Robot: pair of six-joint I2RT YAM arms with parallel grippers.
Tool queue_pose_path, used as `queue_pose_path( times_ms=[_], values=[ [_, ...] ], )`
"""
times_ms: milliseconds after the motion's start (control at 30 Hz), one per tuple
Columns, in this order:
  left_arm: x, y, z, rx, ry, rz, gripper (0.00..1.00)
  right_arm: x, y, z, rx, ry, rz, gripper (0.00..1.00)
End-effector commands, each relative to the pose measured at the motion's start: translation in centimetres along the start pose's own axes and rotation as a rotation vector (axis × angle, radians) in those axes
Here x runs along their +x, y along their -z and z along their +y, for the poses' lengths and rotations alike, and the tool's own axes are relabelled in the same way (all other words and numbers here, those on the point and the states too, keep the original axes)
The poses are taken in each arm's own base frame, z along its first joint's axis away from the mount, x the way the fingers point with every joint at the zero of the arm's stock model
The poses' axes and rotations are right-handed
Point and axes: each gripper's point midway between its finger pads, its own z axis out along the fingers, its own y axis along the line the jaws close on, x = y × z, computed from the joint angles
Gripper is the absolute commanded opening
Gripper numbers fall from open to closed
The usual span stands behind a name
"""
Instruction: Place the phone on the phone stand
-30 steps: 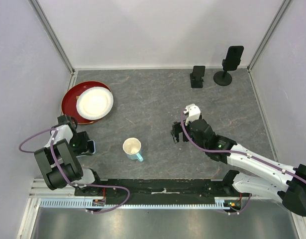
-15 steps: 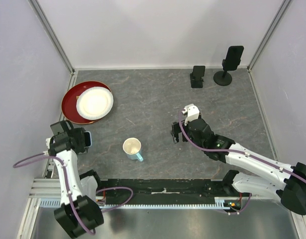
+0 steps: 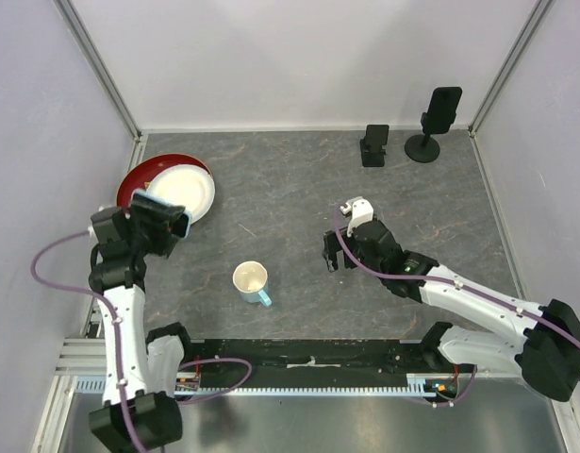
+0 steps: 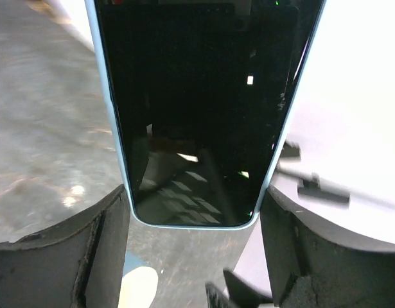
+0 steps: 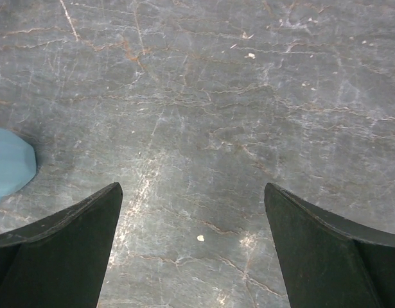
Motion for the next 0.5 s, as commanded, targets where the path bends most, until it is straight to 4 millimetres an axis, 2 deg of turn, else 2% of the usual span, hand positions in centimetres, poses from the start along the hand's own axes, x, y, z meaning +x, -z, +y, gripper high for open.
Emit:
queue_pose_path(
  times_ms=[0, 67, 100, 133, 167, 200, 267, 300, 333, 367, 400, 433, 467],
  values=[
    [3.0, 5.3, -13.1, 0.461, -0.439, 0.008, 0.02, -1.0, -0.5, 1.0, -0.075, -0.055, -0.013, 0.98],
    [5.5, 6.3, -15.5, 0.547, -0.558, 0.045, 0.02, -1.2, -0.5, 1.1, -0.097, -0.080, -0.011, 0.98],
    [8.4, 6.9, -16.1, 0.590, -0.616, 0.114, 0.02, -1.5, -0.3, 1.1, -0.107, -0.092, -0.018, 0.98],
    [9.8, 7.0, -16.4, 0.611, -0.675, 0.139, 0.02, -1.7, -0.2, 1.2, -0.120, -0.103, -0.023, 0.98],
    [13.0, 7.2, -16.7, 0.637, -0.734, 0.227, 0.02, -2.3, -0.1, 0.8, -0.117, -0.130, -0.038, 0.98],
    [14.2, 7.1, -16.8, 0.641, -0.774, 0.242, 0.02, -2.9, 0.4, 0.9, -0.134, -0.146, -0.055, 0.98],
    [17.0, 7.0, -16.8, 0.653, -0.884, 0.279, 0.02, -3.9, 0.8, -0.2, -0.122, -0.195, -0.086, 0.98],
    [19.7, 6.5, -15.8, 0.630, -0.947, 0.325, 0.02, -4.9, 1.7, -0.4, -0.134, -0.235, -0.123, 0.98],
    [20.9, 6.3, -15.5, 0.629, -1.004, 0.329, 0.02, -5.3, 2.1, -1.0, -0.127, -0.268, -0.142, 0.98],
    [23.1, 7.2, -15.2, 0.653, -1.051, 0.364, 0.02, -6.7, 3.3, -2.1, -0.115, -0.305, -0.203, 0.98],
    [24.1, 6.1, -14.6, 0.615, -1.089, 0.359, 0.02, -7.5, 4.0, -2.4, -0.117, -0.342, -0.238, 0.98],
    [25.1, 6.1, -14.5, 0.622, -1.122, 0.365, 0.02, -8.1, 4.7, -2.7, -0.120, -0.356, -0.271, 0.98],
    [26.9, 6.9, -14.3, 0.648, -1.154, 0.396, 0.02, -9.3, 6.0, -2.8, -0.132, -0.363, -0.321, 0.98]
  ],
)
